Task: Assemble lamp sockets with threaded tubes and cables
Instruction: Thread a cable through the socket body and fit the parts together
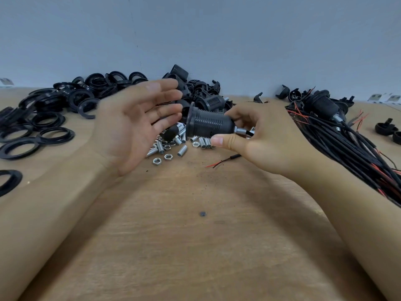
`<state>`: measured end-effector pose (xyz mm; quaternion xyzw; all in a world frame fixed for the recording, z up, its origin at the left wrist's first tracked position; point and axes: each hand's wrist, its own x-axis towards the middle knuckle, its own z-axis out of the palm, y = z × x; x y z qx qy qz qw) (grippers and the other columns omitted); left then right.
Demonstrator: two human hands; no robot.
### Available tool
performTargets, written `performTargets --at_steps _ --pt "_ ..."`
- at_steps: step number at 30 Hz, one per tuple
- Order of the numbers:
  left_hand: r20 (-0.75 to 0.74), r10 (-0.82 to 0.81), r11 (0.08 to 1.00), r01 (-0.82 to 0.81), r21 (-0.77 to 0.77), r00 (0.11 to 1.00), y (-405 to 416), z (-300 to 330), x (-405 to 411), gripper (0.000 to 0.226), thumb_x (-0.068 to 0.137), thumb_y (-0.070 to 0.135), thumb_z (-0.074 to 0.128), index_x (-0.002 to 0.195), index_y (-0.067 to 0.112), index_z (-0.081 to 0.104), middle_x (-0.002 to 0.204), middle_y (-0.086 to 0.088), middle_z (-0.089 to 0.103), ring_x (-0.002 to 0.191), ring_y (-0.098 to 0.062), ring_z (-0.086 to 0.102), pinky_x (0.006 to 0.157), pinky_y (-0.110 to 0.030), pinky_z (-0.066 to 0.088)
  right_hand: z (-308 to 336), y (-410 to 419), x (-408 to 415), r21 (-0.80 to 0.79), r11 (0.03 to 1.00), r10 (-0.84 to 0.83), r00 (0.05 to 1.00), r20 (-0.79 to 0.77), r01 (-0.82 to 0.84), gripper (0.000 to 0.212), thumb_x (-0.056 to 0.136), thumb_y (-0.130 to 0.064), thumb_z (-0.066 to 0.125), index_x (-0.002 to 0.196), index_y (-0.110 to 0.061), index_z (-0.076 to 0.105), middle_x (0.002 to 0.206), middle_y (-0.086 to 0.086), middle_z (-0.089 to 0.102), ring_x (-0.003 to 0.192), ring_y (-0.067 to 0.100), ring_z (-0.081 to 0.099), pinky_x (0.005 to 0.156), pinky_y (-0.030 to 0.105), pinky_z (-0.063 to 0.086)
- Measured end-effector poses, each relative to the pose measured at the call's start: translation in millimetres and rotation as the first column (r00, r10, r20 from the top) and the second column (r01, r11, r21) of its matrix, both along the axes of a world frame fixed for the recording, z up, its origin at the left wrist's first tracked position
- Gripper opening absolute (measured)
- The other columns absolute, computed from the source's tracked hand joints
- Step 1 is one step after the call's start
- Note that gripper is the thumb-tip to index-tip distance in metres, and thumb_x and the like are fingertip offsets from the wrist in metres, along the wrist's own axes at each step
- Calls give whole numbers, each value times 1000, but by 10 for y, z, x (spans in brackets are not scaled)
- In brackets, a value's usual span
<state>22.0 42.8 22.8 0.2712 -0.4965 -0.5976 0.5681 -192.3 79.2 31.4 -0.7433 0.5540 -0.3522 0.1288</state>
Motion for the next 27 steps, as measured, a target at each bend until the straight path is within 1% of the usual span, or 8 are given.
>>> performTargets --at_steps 4,7,12,17,20,22,25,27 --pt "272 94 991 -63 -122 958 11 -96 -117 34 85 24 60 116 11 67 110 -6 73 107 -21 69 88 -34 54 -20 -16 10 -2 1000 0 1000 6 0 31 76 -45 75 99 -25 71 90 -4 71 92 16 64 89 44 48" --pt "349 125 982 -65 -178 929 21 -103 -129 31 89 32 57 112 18 70 111 -2 74 111 -17 67 96 -40 53 -32 -25 -3 -12 1000 -10 1000 22 10 28 77 -43 75 98 -25 71 89 -4 71 91 16 65 88 43 49" --pt "317 111 976 -43 -212 942 23 -92 -103 25 90 26 59 110 14 70 110 -3 74 106 -20 70 86 -37 56 -28 -28 -17 -20 1000 -18 999 33 19 26 77 -42 76 96 -26 71 88 -5 70 89 15 65 86 43 50" --pt "323 112 968 -30 -249 940 29 -123 -91 31 78 23 77 108 19 70 113 -3 73 114 -24 66 92 -45 54 -31 -19 2 -19 1000 -11 1000 26 11 28 76 -43 76 97 -25 71 87 -3 71 90 17 66 87 45 49" --pt "270 73 968 -3 -252 960 29 -84 -75 26 79 13 70 105 16 70 113 -6 73 117 -26 65 99 -47 52 -26 -15 5 -11 1000 -11 1000 26 11 31 74 -44 75 97 -24 71 88 -3 71 90 17 65 87 44 48" --pt "180 16 979 21 -202 984 26 -41 -42 19 83 19 64 100 16 72 102 -6 75 119 -27 64 98 -44 53 -25 -10 12 -6 1000 -5 1000 29 5 31 74 -43 75 97 -24 71 89 -3 71 91 16 65 87 43 48" --pt "24 3 994 0 -110 1000 16 3 15 27 92 24 48 89 15 74 81 -2 74 104 -25 69 82 -31 55 -20 -4 18 -2 1000 0 1000 30 0 31 75 -44 74 97 -23 71 90 -2 71 92 16 64 88 43 48" --pt "11 80 993 -79 -83 997 11 16 29 29 93 25 46 89 16 73 82 0 73 92 -20 69 75 -27 51 -18 -4 19 1 1000 1 999 39 -1 30 75 -44 74 97 -23 71 90 -2 71 92 16 64 88 43 48"
